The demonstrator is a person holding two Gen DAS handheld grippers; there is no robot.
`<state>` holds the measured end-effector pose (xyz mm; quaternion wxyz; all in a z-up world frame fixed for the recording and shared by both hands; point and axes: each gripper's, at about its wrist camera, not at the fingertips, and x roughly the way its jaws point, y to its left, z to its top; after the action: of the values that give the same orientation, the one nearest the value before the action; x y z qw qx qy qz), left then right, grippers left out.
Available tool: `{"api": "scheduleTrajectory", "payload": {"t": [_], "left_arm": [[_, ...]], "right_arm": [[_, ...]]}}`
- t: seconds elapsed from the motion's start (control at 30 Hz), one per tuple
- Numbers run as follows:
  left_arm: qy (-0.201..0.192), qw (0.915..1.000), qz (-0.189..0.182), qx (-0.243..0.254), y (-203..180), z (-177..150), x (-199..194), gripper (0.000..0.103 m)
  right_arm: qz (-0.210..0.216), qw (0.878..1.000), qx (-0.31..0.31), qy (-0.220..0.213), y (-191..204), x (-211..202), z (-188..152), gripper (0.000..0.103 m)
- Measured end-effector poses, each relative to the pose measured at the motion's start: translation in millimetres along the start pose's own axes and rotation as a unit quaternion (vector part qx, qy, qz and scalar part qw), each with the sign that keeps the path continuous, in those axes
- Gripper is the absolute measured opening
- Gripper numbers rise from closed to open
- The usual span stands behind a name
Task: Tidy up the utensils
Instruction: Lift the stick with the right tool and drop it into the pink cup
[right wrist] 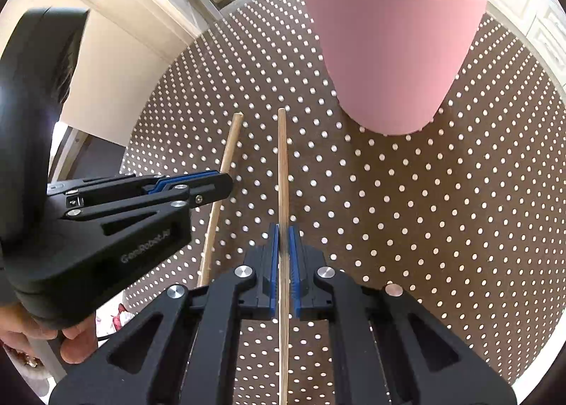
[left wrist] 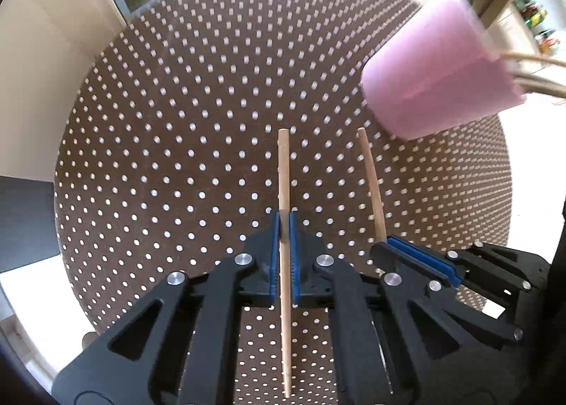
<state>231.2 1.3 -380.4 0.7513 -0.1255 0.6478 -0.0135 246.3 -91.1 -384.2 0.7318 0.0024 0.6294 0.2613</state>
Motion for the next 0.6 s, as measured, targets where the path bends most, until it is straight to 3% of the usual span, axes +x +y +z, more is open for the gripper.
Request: {"api": "scheduleTrajectory", "payload": {"t": [0.27,0.6], "left_arm": [[-0.098,0.993,-0.059,0.027,19,-6,-76,0.006],[-0.189,0.9755,-0.09,0.068,33,-26,-150,0.006]], "right_arm": [[0.007,0.998,-0.009,-0.065,22,-46,-3,0.005],[-0.01,0.985,-0.015,-0.169,58,-119,-23,0.004]]}}
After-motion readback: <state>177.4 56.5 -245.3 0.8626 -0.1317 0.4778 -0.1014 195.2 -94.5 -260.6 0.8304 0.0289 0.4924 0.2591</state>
